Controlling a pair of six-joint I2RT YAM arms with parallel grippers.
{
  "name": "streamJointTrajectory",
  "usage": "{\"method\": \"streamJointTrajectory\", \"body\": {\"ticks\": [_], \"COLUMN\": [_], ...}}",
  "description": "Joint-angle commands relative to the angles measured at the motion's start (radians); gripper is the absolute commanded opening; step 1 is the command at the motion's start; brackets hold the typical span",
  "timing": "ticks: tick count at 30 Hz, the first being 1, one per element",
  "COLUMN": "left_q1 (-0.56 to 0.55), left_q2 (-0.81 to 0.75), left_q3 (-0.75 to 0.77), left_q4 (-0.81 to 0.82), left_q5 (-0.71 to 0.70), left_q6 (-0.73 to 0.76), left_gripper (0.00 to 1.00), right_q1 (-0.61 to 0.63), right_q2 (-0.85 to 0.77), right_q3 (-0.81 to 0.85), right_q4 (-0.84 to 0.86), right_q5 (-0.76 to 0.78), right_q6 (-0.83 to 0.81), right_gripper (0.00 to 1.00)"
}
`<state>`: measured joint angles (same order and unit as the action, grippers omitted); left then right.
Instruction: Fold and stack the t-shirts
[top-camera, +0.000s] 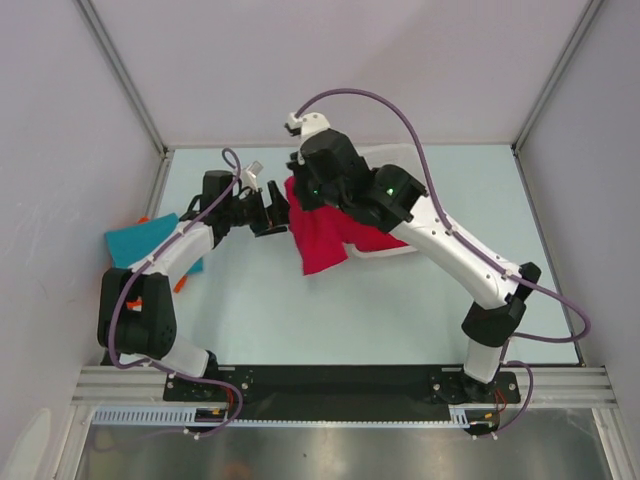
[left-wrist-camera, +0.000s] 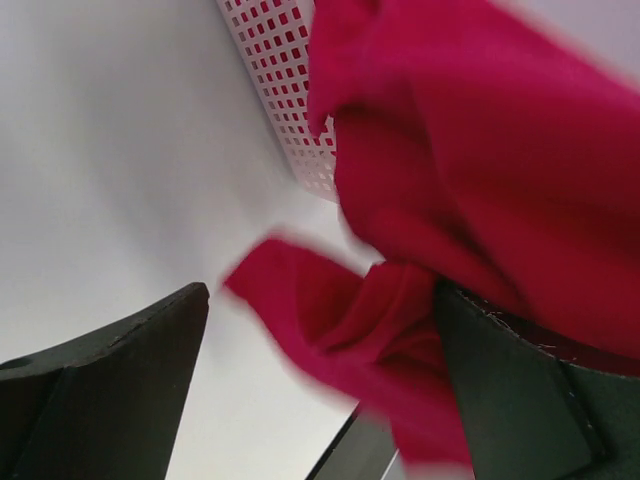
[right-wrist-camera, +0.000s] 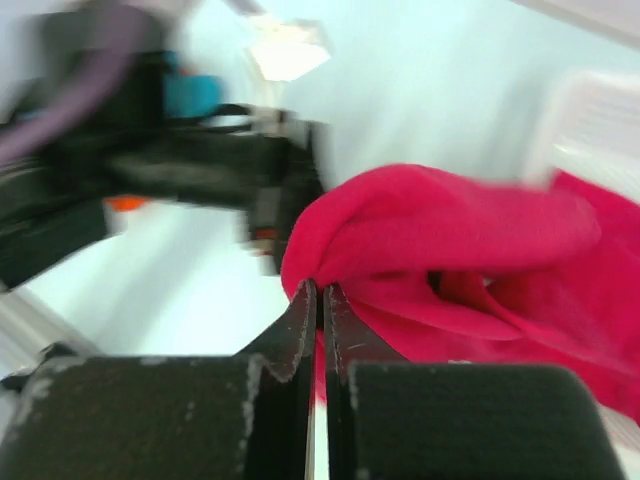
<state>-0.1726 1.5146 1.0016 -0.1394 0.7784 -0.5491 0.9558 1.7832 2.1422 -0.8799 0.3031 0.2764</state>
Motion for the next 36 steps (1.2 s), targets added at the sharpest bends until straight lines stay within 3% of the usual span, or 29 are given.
{"method": "streamJointTrajectory", "body": {"ticks": [1, 7, 12, 15, 18, 26, 31, 36], "left_q1": [-0.001, 0.019, 0.033, 0.041, 0.064, 0.107, 0.137, 0.143], "left_q2": [-0.057, -0.079, -0.093, -0.105, -0.12, -0.159, -0.165, -0.171], "left_q3": [0.054, 0.058, 0.06, 0.058, 0.054, 0.037, 0.019, 0.011], "left_q4": [-0.023, -0.051, -0.062, -0.072, -0.086, -0.111, -0.114, -0.112], "left_q5": [-0.043, -0.056, -0.061, -0.074, -0.085, -0.084, -0.073, -0.068], "left_q6": [0.026, 0.04, 0.041, 0.049, 0.058, 0.083, 0.089, 0.09], "left_gripper": [0.99, 1.0, 1.0, 1.0, 1.0, 1.0, 1.0, 1.0], "right_q1": [0.084, 0.057, -0.041, -0.071, -0.051, 0.118, 0.175, 0.147], "right_q2": [0.07, 0.067, -0.004, 0.002, 0.051, 0.292, 0.311, 0.289], "right_q3": [0.189, 0.148, -0.109, -0.154, -0.102, 0.266, 0.309, 0.26], "right_q4": [-0.047, -0.024, 0.096, 0.107, 0.087, -0.028, 0.008, 0.012], "right_q5": [-0.111, -0.111, -0.136, -0.17, -0.219, -0.245, -0.329, -0.305], "right_q6": [-0.059, -0.039, 0.007, 0.021, 0.017, -0.022, -0.037, -0.037], "right_gripper": [0.0, 0.0, 0.0, 0.0, 0.0, 0.0, 0.0, 0.0]}}
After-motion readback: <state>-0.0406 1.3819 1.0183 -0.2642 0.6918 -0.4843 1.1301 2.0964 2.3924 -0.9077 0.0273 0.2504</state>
